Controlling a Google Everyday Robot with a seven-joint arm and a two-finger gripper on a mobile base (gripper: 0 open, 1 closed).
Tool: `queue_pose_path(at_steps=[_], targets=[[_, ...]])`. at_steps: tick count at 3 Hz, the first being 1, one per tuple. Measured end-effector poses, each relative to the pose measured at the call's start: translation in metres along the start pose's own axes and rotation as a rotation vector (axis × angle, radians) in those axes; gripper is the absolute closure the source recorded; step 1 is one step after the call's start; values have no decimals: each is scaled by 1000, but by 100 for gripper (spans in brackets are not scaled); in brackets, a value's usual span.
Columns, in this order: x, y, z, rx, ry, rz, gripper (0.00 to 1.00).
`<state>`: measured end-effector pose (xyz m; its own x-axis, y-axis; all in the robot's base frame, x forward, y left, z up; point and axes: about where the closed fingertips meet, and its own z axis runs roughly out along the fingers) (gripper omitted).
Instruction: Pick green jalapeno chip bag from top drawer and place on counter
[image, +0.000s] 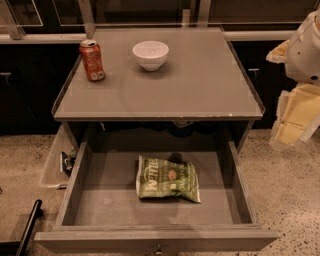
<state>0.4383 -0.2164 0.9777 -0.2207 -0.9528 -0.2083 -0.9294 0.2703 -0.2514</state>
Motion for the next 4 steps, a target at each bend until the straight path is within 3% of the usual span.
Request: queue_pose_path(at_steps=[2, 4], targets=[[1, 2, 7, -10, -6, 3, 0], [18, 31, 74, -79, -6, 35, 0]])
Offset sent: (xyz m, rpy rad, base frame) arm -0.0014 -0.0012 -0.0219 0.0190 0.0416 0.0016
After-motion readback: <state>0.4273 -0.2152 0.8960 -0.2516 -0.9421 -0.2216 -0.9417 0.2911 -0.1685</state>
